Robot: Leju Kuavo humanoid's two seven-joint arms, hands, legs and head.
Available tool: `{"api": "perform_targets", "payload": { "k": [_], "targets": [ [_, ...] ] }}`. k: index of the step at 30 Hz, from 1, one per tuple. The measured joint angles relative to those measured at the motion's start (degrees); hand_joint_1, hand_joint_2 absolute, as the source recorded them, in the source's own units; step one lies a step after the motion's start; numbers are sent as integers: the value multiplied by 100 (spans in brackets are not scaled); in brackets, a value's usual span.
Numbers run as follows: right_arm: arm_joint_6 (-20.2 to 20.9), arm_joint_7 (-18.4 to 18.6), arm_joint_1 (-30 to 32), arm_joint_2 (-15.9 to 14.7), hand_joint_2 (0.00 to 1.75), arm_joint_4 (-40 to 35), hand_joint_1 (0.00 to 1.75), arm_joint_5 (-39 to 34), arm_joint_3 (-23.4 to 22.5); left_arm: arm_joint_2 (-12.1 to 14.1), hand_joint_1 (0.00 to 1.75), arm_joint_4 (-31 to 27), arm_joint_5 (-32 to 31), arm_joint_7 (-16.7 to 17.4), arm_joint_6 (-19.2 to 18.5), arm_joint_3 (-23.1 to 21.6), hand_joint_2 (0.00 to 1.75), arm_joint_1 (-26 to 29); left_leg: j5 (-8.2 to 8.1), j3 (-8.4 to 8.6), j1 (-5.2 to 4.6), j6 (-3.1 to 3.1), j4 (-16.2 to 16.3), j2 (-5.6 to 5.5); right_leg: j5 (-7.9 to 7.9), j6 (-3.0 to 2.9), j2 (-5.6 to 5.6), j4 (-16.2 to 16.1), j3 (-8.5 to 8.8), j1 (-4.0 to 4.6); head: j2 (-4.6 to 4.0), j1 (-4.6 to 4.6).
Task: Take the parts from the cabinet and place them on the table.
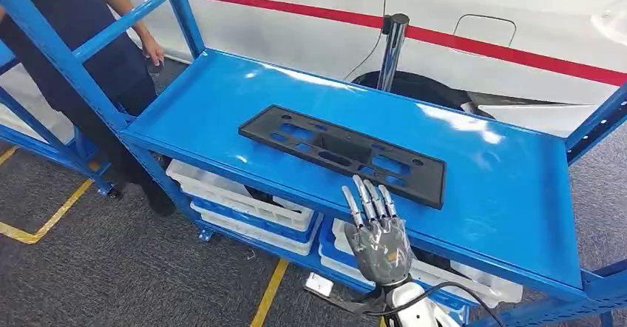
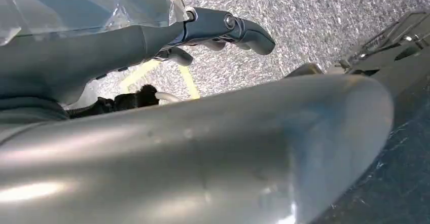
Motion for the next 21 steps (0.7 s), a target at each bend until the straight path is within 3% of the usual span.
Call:
{"api": "perform_targets", "payload": {
  "k": [9, 15, 17, 21],
  "targets": [
    [-354, 240, 125, -2, 175, 83, 0, 147, -339, 0, 0, 0, 2, 105, 0, -7, 0, 1, 0, 2, 0, 0, 0, 1, 0, 0, 1, 0, 0, 0, 0, 0],
    [-367, 297, 128, -2, 175, 22, 0, 632, -518, 2, 0, 0, -9, 140, -4, -18, 0, 1, 0, 3, 0, 0, 0, 1, 1, 0, 1, 0, 3, 0, 0, 0],
    [-317, 299, 122, -2, 175, -18, 0, 815, -551, 2, 0, 0, -24, 144, -4, -55, 0, -1, 0, 4, 0, 0, 0, 1, 1, 0, 1, 0, 5, 0, 0, 0],
    [231, 271, -16, -2, 175, -107, 0, 852, -540, 2, 0, 0, -26, 144, -9, -114, 0, -1, 0, 4, 0, 0, 0, 1, 1, -1, 1, 1, 5, 0, 0, 0]
  ]
}}
